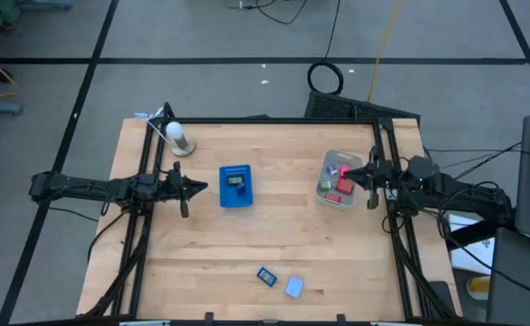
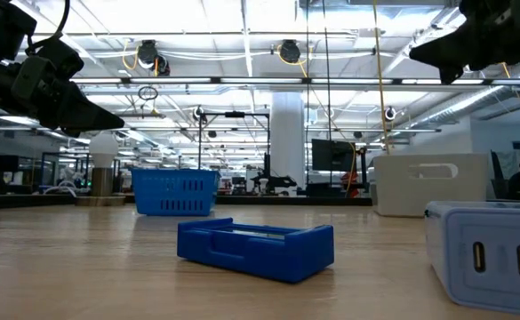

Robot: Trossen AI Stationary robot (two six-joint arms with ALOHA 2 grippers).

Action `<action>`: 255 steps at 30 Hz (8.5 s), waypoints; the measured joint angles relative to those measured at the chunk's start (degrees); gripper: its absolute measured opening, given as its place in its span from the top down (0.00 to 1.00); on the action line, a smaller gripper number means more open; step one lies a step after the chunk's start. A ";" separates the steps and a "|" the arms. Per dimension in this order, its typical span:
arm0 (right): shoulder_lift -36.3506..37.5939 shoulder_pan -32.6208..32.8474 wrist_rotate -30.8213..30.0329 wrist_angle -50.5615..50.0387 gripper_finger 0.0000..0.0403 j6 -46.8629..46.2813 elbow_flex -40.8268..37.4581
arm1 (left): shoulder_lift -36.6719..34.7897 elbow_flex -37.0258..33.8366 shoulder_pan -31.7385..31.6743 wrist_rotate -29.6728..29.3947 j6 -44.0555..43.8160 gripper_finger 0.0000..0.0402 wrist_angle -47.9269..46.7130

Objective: Pick & Place Office items
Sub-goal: Put the blue digital clock into the blue bin

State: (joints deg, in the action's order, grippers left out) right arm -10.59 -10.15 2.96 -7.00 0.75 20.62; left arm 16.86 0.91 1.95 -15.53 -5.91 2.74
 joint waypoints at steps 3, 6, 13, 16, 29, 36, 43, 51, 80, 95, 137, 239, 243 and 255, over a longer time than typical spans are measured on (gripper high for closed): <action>3.34 -0.02 -0.35 1.68 0.97 -0.16 -2.16 | 0.00 0.00 -0.01 0.02 0.02 0.95 0.00; 6.48 -0.02 0.09 2.93 0.99 -0.99 -4.46 | 0.00 0.00 -0.01 0.02 0.07 0.95 -0.04; 10.39 -0.02 -0.17 3.01 1.00 -1.16 -7.84 | 0.00 0.00 -0.01 0.07 0.20 0.95 -0.04; 10.12 -0.02 -0.15 3.08 1.00 -0.64 -9.11 | 0.00 0.00 0.00 0.09 0.11 0.95 -0.02; 10.39 -0.02 0.12 3.81 1.00 -1.13 -14.36 | 0.00 0.00 -0.01 0.48 0.00 0.95 -0.02; 10.42 -0.02 0.16 3.54 1.00 -1.76 -14.64 | 1.77 0.02 0.00 0.48 2.72 0.95 -0.35; 10.40 -0.02 0.22 5.26 1.00 -2.87 -14.79 | 3.80 -0.02 0.00 0.48 5.64 0.95 0.42; 10.40 -0.02 0.20 6.79 1.00 -1.86 -14.88 | 6.08 4.50 1.92 1.82 -2.70 0.95 1.01; 10.29 0.02 0.31 6.56 1.00 -7.29 -14.86 | 93.48 82.53 22.74 16.95 0.98 0.78 -38.19; 10.27 0.02 0.21 6.38 1.00 -7.61 -14.84 | 105.74 92.19 22.93 21.53 6.85 0.17 -36.86; 7.97 0.02 0.13 6.36 1.00 -7.19 -14.84 | 107.73 89.92 13.94 18.90 22.26 0.43 -37.66; 6.16 0.02 0.42 7.45 1.00 -8.24 -14.88 | 103.75 94.18 7.64 11.56 15.66 0.06 -42.86; 6.16 0.01 0.61 7.43 1.00 -8.57 -14.88 | 103.75 94.18 6.96 15.60 19.24 0.05 -42.84; 6.16 0.02 3.52 7.19 1.00 -9.11 -14.79 | 103.78 93.60 4.91 18.50 23.06 0.01 -40.97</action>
State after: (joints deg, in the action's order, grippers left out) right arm -4.43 -10.13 6.48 0.19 -8.36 5.82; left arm 120.64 94.51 6.86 2.97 17.15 -38.23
